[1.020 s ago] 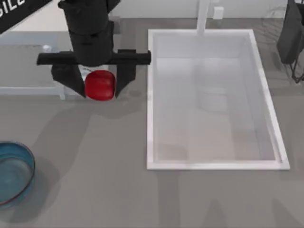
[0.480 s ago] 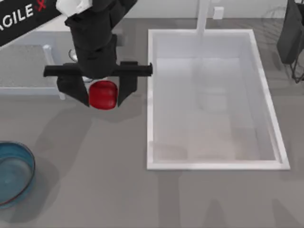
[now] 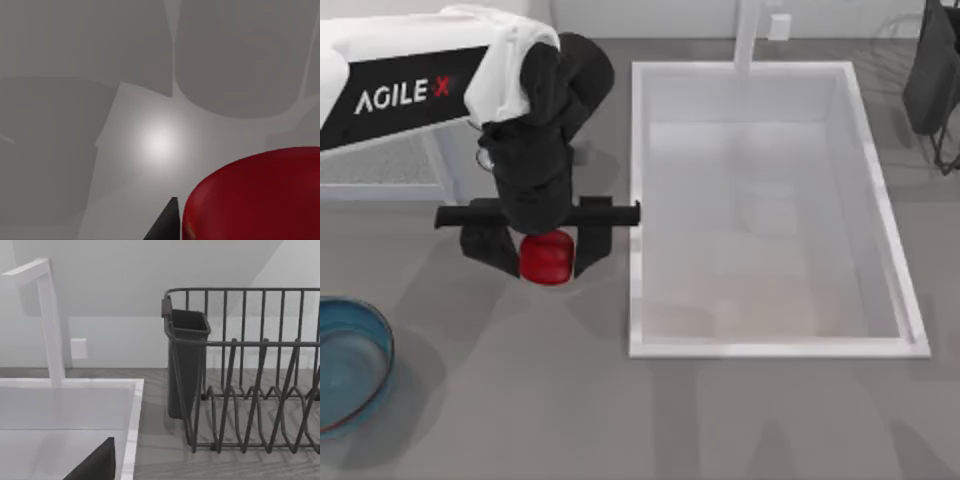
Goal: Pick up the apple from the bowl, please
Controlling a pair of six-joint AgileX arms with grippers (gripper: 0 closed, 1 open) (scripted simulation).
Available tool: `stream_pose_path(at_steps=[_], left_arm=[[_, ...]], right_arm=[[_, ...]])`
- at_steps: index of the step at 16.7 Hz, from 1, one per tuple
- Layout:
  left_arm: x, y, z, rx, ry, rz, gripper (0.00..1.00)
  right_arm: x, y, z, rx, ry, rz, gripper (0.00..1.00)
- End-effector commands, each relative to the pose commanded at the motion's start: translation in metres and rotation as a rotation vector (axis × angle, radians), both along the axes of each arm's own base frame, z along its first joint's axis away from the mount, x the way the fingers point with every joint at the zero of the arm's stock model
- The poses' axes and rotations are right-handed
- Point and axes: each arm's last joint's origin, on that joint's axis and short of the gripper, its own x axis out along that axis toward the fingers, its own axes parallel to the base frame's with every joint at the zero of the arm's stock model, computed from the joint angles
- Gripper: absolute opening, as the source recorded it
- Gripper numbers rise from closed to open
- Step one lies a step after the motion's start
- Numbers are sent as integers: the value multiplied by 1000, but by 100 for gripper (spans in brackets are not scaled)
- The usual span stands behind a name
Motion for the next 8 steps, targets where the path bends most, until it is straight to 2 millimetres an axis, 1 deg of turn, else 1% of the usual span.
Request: stream_pose_path(at_steps=[3, 8], left_arm=[[0, 0, 0, 0, 0, 0, 0], [0, 0, 0, 0, 0, 0, 38]], right_arm=[[0, 0, 0, 0, 0, 0, 100], [0, 0, 0, 0, 0, 0, 100]])
